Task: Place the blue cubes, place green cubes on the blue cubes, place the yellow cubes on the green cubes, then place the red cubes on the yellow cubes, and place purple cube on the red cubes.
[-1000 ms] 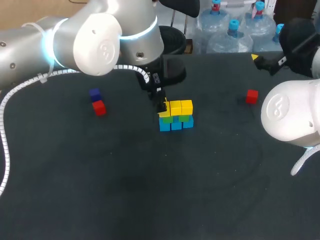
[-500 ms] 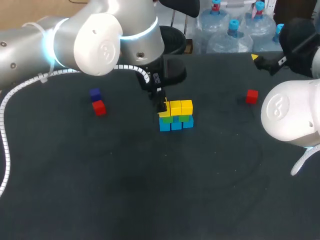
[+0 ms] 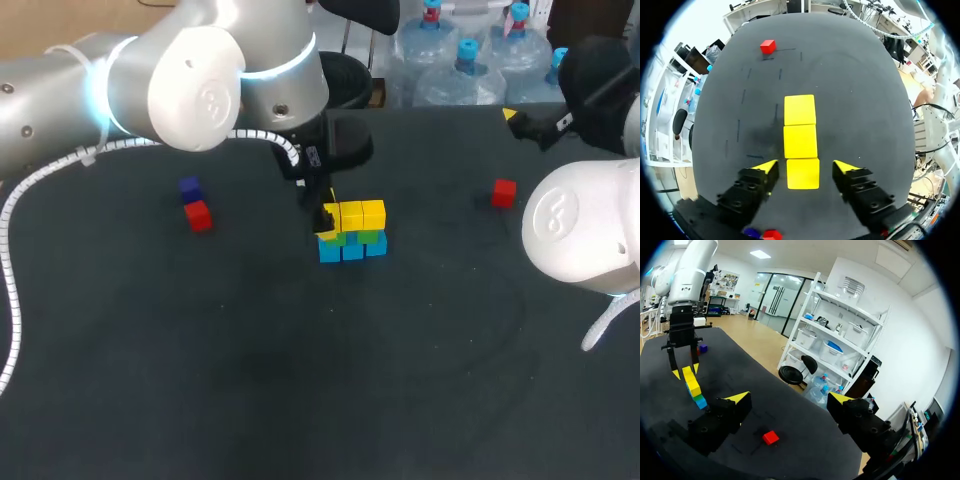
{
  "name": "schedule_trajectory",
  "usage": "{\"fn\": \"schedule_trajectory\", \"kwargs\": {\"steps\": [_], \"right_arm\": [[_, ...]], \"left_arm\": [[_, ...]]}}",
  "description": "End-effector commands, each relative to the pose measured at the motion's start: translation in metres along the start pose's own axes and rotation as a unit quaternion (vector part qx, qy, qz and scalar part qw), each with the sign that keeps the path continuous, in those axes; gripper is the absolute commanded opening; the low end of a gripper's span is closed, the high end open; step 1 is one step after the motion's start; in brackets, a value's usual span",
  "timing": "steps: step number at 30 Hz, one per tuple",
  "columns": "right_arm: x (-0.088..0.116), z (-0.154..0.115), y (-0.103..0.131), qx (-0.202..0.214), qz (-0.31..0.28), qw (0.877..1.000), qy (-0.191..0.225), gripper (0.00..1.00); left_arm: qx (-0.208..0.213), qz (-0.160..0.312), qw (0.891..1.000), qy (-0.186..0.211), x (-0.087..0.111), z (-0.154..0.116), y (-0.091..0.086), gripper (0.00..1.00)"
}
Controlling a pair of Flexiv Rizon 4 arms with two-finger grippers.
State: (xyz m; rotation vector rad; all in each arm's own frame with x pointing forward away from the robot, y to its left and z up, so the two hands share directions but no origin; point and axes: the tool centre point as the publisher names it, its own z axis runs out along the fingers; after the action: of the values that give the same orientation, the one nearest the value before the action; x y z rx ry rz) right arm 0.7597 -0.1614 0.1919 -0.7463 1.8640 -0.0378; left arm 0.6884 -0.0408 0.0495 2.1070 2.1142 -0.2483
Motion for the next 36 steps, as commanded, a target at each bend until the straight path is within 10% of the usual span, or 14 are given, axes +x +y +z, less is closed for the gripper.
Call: {"fn": "schedule_trajectory", "kwargs": {"steps": [1,7,9,14,18,36], "right_arm": [[0.000,0.000,-0.001,-0.001,0.000,1.000,-0.001,1.00],[0.000,0.000,-0.001,-0.001,0.000,1.000,-0.001,1.00],[0.000,0.000,-0.001,-0.001,0.000,1.000,-0.001,1.00],[0.000,0.000,-0.001,-0.001,0.000,1.000,-0.001,1.00],[0.000,0.000,-0.001,-0.001,0.000,1.000,-0.001,1.00],[0.000,0.000,-0.001,-0.001,0.000,1.000,-0.001,1.00]], "left_arm": [[0.002,0.001,1.000,0.000,0.000,0.000,0.002,0.86],[-0.005,-0.001,1.000,-0.003,0.001,-0.003,0.004,0.95],[-0.007,0.001,1.000,-0.009,0.000,-0.009,0.004,0.71],[-0.026,0.006,0.999,-0.030,-0.002,-0.033,0.001,0.74],[-0.033,0.009,0.999,-0.036,0.003,-0.053,-0.006,0.98],[-0.069,-0.099,0.993,0.004,0.096,-0.063,0.011,1.00]]}}
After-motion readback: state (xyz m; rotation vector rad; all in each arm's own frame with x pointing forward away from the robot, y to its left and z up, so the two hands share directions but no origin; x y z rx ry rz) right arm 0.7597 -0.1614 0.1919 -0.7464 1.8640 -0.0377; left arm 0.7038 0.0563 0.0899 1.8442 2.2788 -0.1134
